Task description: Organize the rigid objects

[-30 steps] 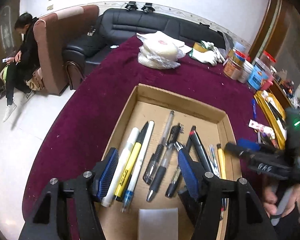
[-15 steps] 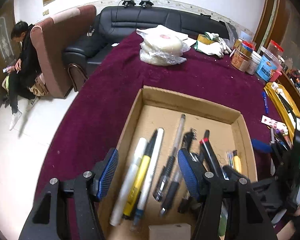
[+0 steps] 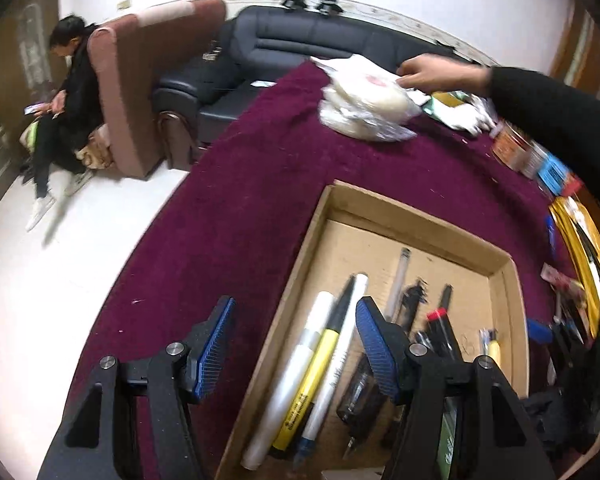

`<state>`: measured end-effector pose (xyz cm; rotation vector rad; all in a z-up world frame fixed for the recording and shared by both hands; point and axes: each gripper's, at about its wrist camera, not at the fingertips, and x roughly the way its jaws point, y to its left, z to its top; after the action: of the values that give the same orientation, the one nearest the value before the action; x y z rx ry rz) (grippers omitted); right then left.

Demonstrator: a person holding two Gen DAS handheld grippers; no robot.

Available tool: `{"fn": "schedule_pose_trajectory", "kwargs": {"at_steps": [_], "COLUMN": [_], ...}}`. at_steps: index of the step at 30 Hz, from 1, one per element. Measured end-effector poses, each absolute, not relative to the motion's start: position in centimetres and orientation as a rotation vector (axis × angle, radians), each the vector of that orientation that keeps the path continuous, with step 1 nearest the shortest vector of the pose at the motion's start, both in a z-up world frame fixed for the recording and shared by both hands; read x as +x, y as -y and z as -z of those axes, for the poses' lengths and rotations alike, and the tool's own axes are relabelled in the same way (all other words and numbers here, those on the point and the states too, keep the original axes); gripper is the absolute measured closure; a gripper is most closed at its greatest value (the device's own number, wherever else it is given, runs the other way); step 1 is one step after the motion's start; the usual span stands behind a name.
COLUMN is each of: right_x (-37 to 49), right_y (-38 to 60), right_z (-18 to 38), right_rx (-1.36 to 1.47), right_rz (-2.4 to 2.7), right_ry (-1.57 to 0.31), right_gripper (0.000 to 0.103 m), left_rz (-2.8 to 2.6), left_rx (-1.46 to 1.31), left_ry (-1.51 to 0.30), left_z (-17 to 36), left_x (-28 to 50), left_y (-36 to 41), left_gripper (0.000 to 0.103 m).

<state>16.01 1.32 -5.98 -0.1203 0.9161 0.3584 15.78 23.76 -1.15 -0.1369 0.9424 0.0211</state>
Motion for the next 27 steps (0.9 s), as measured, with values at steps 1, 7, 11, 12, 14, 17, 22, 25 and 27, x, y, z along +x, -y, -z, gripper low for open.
{"fn": "schedule_pose_trajectory", "kwargs": {"at_steps": [1, 7, 11, 12, 14, 17, 22, 25, 27], "right_x": [16.0, 15.7, 15.8, 15.7, 15.8, 15.7, 15.8, 15.8, 15.8], "right_y": [-1.3, -1.3, -1.3, -1.3, -1.3, -1.3, -1.3, -1.3, -1.3], "right_z": [6.0, 5.9, 5.9, 5.9, 5.9, 5.9, 5.9, 5.9, 5.9], "right_rx": [-0.120, -0.118, -0.117, -0.117, -0.117, -0.116, -0.116, -0.116, -0.116], "right_rz": [-0.358, -0.358, -0.358, -0.358, -0.358, -0.358, -0.358, -0.358, -0.358], "right_ry": [-0.916, -0.916, -0.916, -0.916, -0.916, -0.916, -0.916, -0.916, -0.916], "right_gripper": [0.000, 0.000, 0.000, 0.000, 0.000, 0.000, 0.000, 0.000, 0.000], "left_rz": [-0.041, -0.063, -0.076, -0.083, -0.078, -0.023, 0.065, 0.082, 0.085], "left_rx": [-0.126, -0.089, -0.096, -0.101, -0.104, -0.119, -0.097, -0.105, -0.110], "left_ry": [-0.942, -0.964, -0.939, -0.923, -0.890, -0.851, -0.807, -0.775, -0.764], "left_z": [1.3, 1.8, 1.4, 1.2, 0.6, -0.3, -2.6, -3.8, -4.2], "left_x": [15.8, 16.1, 15.6, 15.3, 14.8, 13.9, 11.8, 9.9, 8.6], "left_y": [-23.8, -23.7, -23.8, -23.9, -23.9, -23.8, -22.5, -21.5, -20.7], "left_gripper": [0.038, 0.038, 0.038, 0.038, 0.038, 0.038, 0.038, 0.038, 0.038]}}
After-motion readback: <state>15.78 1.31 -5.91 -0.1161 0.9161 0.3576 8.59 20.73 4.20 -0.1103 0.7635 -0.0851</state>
